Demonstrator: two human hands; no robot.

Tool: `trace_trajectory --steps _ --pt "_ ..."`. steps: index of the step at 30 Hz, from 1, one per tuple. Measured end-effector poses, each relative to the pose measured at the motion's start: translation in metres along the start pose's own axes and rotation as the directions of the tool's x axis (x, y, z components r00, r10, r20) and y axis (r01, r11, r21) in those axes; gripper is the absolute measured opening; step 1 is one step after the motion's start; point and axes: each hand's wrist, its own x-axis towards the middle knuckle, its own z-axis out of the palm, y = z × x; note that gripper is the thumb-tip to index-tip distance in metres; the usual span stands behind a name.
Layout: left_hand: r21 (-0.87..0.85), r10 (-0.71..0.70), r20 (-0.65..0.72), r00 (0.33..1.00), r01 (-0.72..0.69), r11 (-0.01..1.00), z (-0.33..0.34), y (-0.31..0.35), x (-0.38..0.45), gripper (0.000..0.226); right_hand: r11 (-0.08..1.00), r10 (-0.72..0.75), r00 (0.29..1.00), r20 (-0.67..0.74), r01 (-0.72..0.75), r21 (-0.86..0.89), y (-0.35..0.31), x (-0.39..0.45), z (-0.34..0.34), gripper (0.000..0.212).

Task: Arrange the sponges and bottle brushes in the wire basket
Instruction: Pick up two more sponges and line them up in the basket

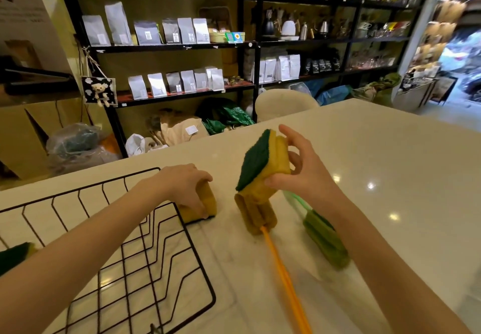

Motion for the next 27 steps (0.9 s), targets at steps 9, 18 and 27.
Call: trace_trajectory --steps 9,18,27 --pt "-0.009 0.003 -0.024 1.000 -0.003 1.000 0.003 0.000 0.001 0.082 0.977 0.181 0.982 0.051 -0.173 -0.126 0.018 0.067 -0.019 0.059" --pt "-0.059 0.044 -0.055 0.998 -0.047 0.997 0.005 -0.001 0.002 0.079 0.937 0.337 0.916 0.216 -0.306 -0.166 0.070 0.094 -0.007 0.094" --pt "-0.086 0.064 -0.069 0.996 -0.070 0.994 0.004 -0.002 0.004 0.080 0.807 0.290 0.939 0.186 -0.135 -0.575 0.079 0.093 -0.016 0.079"
